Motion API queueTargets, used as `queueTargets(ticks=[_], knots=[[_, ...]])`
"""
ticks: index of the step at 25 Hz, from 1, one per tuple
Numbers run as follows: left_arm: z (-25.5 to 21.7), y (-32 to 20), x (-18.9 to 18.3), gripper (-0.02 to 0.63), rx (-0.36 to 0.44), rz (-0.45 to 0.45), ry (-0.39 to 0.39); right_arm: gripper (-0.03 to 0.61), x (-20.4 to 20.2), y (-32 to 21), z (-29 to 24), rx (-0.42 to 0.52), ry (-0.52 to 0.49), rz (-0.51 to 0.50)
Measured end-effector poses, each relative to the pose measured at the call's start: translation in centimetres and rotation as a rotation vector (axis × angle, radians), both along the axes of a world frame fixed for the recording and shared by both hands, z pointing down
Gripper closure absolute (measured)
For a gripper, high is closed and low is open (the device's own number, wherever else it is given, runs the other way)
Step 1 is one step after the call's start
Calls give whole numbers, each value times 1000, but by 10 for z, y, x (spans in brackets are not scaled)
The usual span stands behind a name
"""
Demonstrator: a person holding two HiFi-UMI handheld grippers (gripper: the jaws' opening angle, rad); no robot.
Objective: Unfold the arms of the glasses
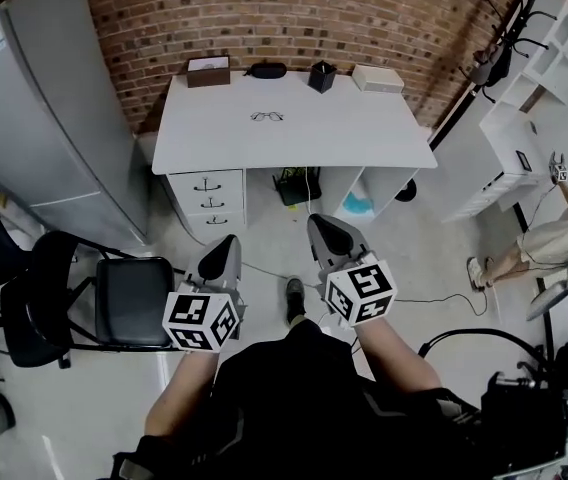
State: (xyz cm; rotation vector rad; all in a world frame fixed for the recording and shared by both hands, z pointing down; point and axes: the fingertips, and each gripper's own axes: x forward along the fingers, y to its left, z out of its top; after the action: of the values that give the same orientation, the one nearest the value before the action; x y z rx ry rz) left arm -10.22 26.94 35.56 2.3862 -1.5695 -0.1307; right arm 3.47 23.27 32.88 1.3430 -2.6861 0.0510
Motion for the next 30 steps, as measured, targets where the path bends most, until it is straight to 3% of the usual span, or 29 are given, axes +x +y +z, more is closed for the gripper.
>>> queueTargets(ticks=[9,30], knots=[[-5,-83,13,604,-14,-24,-15,569,10,-94,0,-13,-8,-37],[16,-272,69,604,-170,-104,-83,569,75,-286,26,-122,-50,-129]])
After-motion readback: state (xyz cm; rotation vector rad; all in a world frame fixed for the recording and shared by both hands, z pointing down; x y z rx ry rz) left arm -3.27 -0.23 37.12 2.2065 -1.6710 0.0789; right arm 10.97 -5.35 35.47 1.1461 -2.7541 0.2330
